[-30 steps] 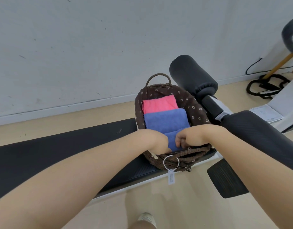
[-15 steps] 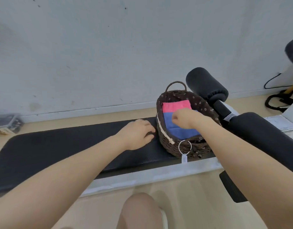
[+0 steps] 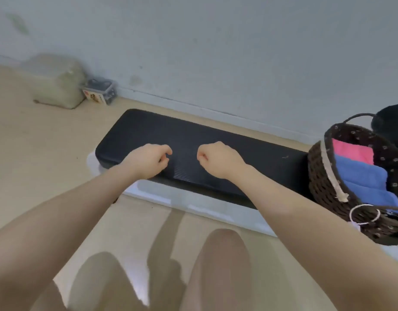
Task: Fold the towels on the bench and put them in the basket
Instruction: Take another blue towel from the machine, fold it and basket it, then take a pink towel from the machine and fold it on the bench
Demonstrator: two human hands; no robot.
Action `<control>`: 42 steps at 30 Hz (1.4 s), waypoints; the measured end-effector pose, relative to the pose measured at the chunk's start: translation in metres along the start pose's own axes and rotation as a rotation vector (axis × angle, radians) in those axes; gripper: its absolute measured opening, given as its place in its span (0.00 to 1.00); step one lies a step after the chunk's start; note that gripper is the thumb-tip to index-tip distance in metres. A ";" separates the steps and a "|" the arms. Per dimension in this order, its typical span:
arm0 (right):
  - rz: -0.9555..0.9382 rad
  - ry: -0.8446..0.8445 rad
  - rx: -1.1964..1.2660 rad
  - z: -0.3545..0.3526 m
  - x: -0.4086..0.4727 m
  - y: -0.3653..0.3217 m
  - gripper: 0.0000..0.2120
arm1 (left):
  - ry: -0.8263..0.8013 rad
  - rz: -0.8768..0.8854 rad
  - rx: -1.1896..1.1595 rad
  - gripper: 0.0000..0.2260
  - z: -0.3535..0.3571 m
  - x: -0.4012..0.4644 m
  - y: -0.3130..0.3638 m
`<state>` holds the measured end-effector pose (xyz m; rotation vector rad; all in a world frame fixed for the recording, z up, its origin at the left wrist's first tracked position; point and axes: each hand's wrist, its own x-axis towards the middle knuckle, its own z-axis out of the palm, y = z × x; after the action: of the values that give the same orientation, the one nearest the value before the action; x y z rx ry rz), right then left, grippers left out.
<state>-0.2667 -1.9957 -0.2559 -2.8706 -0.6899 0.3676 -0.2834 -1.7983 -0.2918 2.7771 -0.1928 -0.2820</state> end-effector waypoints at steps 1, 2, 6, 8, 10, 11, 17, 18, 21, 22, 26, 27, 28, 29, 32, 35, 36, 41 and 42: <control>-0.007 -0.013 -0.006 0.008 0.019 -0.013 0.12 | 0.041 -0.036 -0.047 0.14 0.000 -0.001 -0.023; -0.017 -0.028 -0.015 0.015 0.039 -0.027 0.12 | 0.073 -0.069 -0.081 0.14 0.001 -0.001 -0.046; -0.067 -0.131 -0.051 0.020 0.114 -0.100 0.12 | 0.106 -0.206 -0.216 0.13 -0.018 -0.016 -0.137; -0.112 -0.189 -0.074 0.005 0.144 -0.149 0.12 | 0.109 -0.302 -0.285 0.14 -0.044 -0.038 -0.178; -0.166 -0.235 -0.094 -0.022 0.166 -0.207 0.12 | 0.101 -0.395 -0.327 0.15 -0.084 -0.072 -0.217; -0.200 -0.254 -0.102 -0.039 0.175 -0.240 0.11 | 0.099 -0.434 -0.340 0.15 -0.110 -0.091 -0.235; -0.444 -0.316 -0.095 -0.165 0.211 -0.463 0.11 | 0.138 -0.633 -0.373 0.15 -0.304 -0.223 -0.325; -0.483 -0.312 -0.095 -0.184 0.215 -0.501 0.11 | 0.145 -0.660 -0.382 0.15 -0.336 -0.244 -0.338; -0.588 -0.276 -0.074 -0.223 0.223 -0.603 0.10 | 0.195 -0.741 -0.408 0.15 -0.413 -0.301 -0.373; -0.613 -0.277 -0.071 -0.230 0.225 -0.631 0.10 | 0.207 -0.767 -0.398 0.15 -0.434 -0.316 -0.386; -0.672 -0.315 -0.084 -0.244 0.247 -0.711 0.10 | 0.262 -0.848 -0.348 0.14 -0.495 -0.354 -0.439; -0.689 -0.309 -0.084 -0.245 0.256 -0.726 0.09 | 0.279 -0.862 -0.340 0.14 -0.504 -0.358 -0.454; -0.706 -0.303 -0.081 -0.246 0.266 -0.741 0.08 | 0.298 -0.874 -0.335 0.14 -0.512 -0.362 -0.469; -0.717 -0.300 -0.077 -0.246 0.277 -0.756 0.08 | 0.318 -0.886 -0.337 0.14 -0.520 -0.364 -0.486; -0.744 -0.294 -0.085 -0.249 0.322 -0.806 0.10 | 0.356 -0.912 -0.350 0.14 -0.546 -0.360 -0.542; -0.771 -0.301 -0.043 -0.257 0.375 -0.866 0.11 | 0.357 -0.925 -0.307 0.13 -0.580 -0.354 -0.595; -0.773 -0.312 -0.011 -0.261 0.392 -0.888 0.10 | 0.359 -0.938 -0.302 0.14 -0.594 -0.354 -0.612; -0.790 -0.339 0.092 -0.267 0.463 -1.005 0.09 | 0.357 -1.021 -0.280 0.14 -0.657 -0.367 -0.714; -0.806 -0.325 0.097 -0.264 0.474 -1.027 0.10 | 0.385 -1.026 -0.275 0.14 -0.666 -0.371 -0.735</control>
<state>-0.2199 -0.8995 0.1246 -2.1983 -1.7181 0.7005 -0.4265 -0.8379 0.1298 2.3446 1.2681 0.0069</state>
